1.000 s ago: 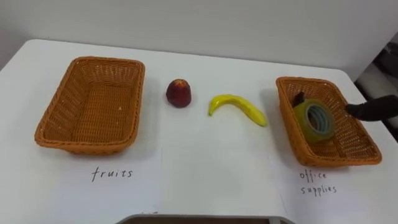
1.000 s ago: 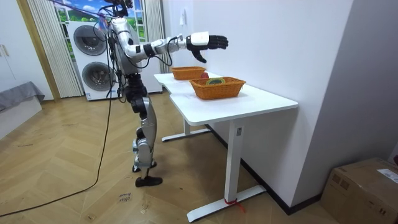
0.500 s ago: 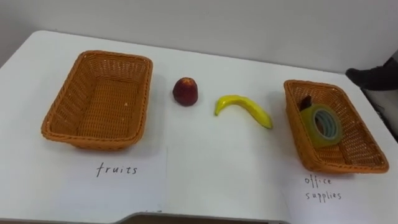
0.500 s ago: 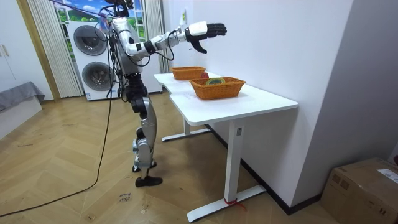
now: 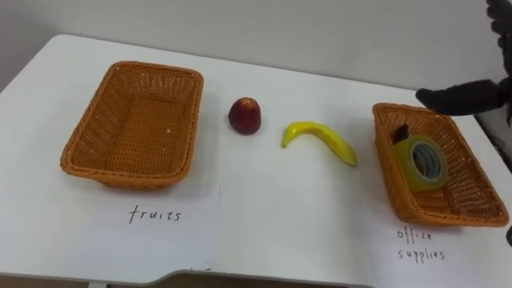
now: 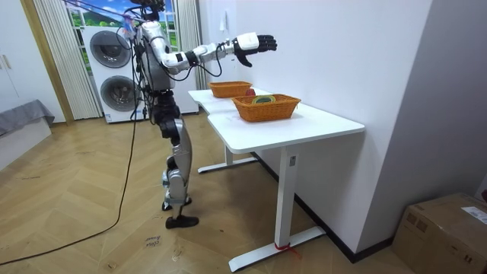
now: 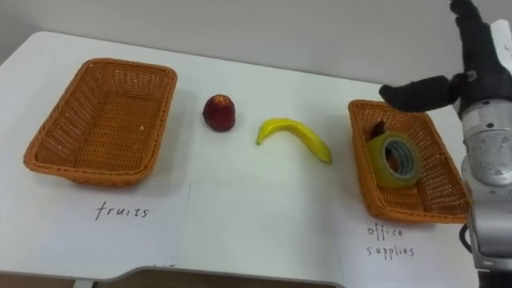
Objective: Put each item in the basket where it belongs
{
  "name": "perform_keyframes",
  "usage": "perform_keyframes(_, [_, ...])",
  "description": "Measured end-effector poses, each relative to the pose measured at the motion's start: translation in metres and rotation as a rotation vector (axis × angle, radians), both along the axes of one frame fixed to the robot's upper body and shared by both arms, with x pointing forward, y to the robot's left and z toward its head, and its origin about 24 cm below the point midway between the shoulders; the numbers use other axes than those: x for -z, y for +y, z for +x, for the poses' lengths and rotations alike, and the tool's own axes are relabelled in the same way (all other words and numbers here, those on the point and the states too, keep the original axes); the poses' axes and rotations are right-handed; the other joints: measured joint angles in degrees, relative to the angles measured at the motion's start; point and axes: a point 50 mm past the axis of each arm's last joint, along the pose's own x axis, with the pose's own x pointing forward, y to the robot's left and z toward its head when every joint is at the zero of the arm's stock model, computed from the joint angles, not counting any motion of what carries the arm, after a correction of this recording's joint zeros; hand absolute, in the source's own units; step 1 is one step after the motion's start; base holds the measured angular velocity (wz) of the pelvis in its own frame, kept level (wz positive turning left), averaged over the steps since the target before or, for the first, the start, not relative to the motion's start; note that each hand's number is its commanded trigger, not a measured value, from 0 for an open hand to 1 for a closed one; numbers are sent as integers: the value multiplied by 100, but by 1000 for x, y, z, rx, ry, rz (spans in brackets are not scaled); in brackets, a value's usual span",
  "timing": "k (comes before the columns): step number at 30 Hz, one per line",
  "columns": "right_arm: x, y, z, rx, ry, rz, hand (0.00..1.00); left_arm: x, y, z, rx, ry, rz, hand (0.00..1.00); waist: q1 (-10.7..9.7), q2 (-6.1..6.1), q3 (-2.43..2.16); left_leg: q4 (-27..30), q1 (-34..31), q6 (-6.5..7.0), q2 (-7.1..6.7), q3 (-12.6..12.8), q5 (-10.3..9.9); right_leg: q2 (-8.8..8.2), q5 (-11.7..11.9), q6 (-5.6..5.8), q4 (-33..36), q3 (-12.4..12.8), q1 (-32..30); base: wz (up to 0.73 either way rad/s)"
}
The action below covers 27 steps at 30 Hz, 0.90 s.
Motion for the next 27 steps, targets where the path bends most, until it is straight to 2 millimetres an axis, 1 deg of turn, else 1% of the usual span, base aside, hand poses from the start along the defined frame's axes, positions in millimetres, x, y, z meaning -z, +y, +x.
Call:
perform_keyframes(3, [5,0,6,0,26,4,0,-1,3,9,4,-22,9,0,87,-54,-11,76,-186,2,0,-1,2,-4,14,-8,3,-14,-150,0])
perform_keyframes(4, [7,1,11,-2,39,2,0,-1,5,10,8,-24,12,0,93,-77,-4,97,-217,2,2,-8,1,-2,20,-9,3,-19,-168,4])
perform_keyframes(7, [12,5,22,-12,74,10,0,-3,9,16,20,-33,18,0,104,-156,41,121,-261,2,7,-44,1,5,35,-12,-6,-20,-176,7])
perform_keyframes(9, [16,8,27,-21,99,1,0,-4,12,16,40,-24,24,0,168,-183,32,129,-299,0,8,-61,1,9,38,-11,-8,-22,-203,6])
perform_keyframes(10, [21,11,29,-31,120,-6,0,-5,16,17,58,-14,31,0,179,-229,-2,141,-358,0,11,-61,0,10,40,-13,-8,-27,-255,0])
perform_keyframes(12, [26,17,32,-51,148,-16,0,-6,19,23,82,-13,39,0,237,-302,-34,224,-487,0,13,-63,0,4,55,-17,-9,-59,-347,4])
perform_keyframes(15, [29,22,38,-66,169,-24,0,-5,17,29,105,-19,32,0,247,-281,-17,335,-591,21,9,-82,-13,-9,82,-3,-16,-131,-381,10])
perform_keyframes(16, [31,23,40,-69,180,-28,0,-5,16,31,111,-24,33,0,249,-270,-9,342,-644,33,3,-122,-22,-18,87,4,-16,-167,-398,10])
perform_keyframes(19, [33,25,41,-76,188,-32,0,-5,17,31,111,-24,33,0,381,-233,18,347,-690,37,-5,-146,-23,-22,105,11,-15,-164,-449,2])
perform_keyframes(20, [33,25,41,-78,191,-33,0,-5,17,31,110,-23,34,0,397,-217,30,351,-696,37,-6,-148,-23,-23,106,11,-14,-167,-450,0])
perform_keyframes(27, [32,24,45,-71,193,-35,0,-4,16,30,102,-20,14,0,504,-186,48,427,-892,35,2,-165,-21,-17,118,-6,-13,-193,-602,1])
